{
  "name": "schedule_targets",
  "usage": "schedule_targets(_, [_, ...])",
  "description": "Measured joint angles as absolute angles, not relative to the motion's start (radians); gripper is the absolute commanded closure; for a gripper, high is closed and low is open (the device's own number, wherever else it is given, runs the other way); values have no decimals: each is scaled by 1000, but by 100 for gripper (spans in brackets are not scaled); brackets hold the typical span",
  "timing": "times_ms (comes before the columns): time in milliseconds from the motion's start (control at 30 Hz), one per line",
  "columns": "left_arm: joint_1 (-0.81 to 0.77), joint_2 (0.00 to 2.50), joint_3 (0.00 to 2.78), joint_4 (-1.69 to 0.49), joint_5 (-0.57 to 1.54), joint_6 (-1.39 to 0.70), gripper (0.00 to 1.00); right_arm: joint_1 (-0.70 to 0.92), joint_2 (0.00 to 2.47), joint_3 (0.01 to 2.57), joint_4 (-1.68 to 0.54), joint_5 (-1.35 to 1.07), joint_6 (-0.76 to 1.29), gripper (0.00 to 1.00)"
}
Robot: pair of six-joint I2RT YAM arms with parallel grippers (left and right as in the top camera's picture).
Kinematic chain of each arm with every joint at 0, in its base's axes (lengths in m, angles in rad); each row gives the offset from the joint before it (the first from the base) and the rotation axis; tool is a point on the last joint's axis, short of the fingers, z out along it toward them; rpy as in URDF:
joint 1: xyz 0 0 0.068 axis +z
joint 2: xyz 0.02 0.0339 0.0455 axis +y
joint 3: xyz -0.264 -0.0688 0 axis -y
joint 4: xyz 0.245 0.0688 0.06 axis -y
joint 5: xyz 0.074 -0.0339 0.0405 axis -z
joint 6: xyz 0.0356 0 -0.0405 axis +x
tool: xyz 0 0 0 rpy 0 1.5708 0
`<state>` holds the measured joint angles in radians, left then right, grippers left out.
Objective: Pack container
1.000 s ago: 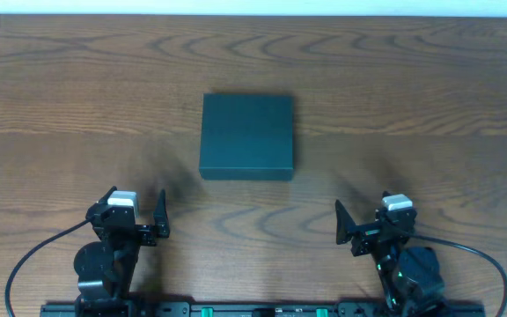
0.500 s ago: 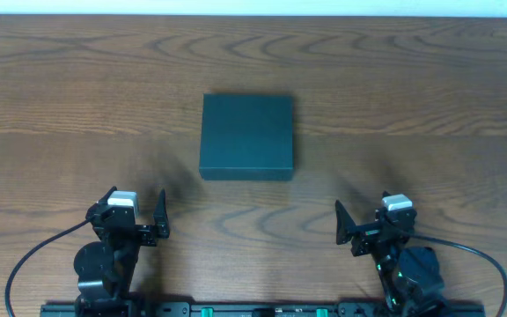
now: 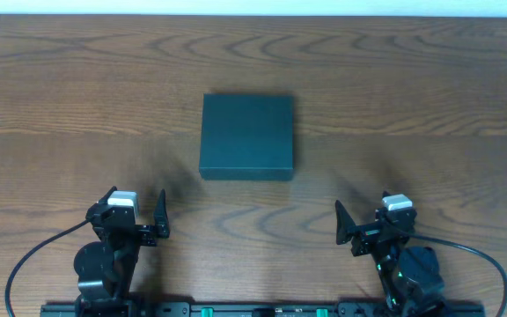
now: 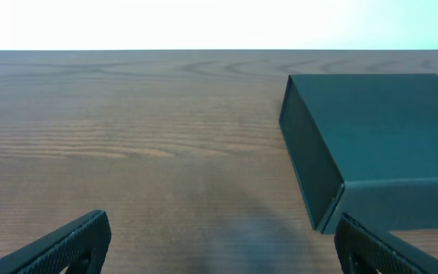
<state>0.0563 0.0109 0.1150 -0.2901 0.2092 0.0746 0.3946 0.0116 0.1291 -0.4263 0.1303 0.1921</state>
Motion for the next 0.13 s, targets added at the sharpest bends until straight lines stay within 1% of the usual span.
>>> schedule_targets(133, [56, 11, 115, -290, 209, 75, 5, 395, 12, 130, -426, 130, 192, 1])
